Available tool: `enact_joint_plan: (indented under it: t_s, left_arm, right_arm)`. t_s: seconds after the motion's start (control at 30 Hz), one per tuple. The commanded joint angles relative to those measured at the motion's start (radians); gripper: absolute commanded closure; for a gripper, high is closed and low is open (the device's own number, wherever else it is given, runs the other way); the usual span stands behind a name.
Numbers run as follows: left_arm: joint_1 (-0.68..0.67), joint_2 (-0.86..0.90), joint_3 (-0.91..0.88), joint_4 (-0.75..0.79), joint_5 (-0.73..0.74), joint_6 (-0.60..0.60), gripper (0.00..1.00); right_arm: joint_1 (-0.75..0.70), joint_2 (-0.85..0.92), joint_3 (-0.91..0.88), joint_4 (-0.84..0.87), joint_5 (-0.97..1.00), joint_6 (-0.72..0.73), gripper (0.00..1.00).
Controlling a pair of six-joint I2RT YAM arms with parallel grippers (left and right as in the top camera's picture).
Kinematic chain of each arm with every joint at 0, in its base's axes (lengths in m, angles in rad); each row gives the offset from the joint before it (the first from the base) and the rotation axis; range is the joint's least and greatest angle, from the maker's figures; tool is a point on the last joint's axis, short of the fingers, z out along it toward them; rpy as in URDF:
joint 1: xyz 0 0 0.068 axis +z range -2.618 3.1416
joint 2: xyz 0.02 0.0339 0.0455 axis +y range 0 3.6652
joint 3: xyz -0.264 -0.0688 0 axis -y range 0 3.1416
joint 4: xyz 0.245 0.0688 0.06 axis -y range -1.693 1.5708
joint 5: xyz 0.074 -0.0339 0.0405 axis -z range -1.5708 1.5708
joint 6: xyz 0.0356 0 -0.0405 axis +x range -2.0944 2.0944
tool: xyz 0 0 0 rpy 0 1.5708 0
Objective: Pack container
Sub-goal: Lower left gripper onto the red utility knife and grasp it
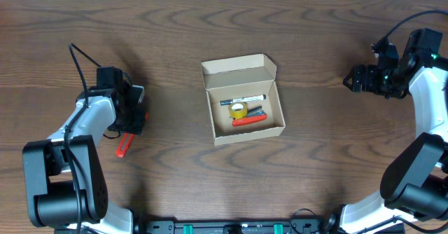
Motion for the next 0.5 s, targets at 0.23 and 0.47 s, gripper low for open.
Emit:
enact_joint_plan:
  t_s: [0.23,0.47]
  left_arm:
    - [0.000,0.054,-0.026,-0.018,-0.015,-0.142,0.94]
    - [0.000,0.049,-0.024,-0.028,0.096,-0.185,0.94]
  right_arm:
    - [0.007,0.000,-0.003,-0.001,-0.015,-0.013,0.15]
    - [0.007,0.000,-0.003,-0.001,-0.015,-0.013,0.15]
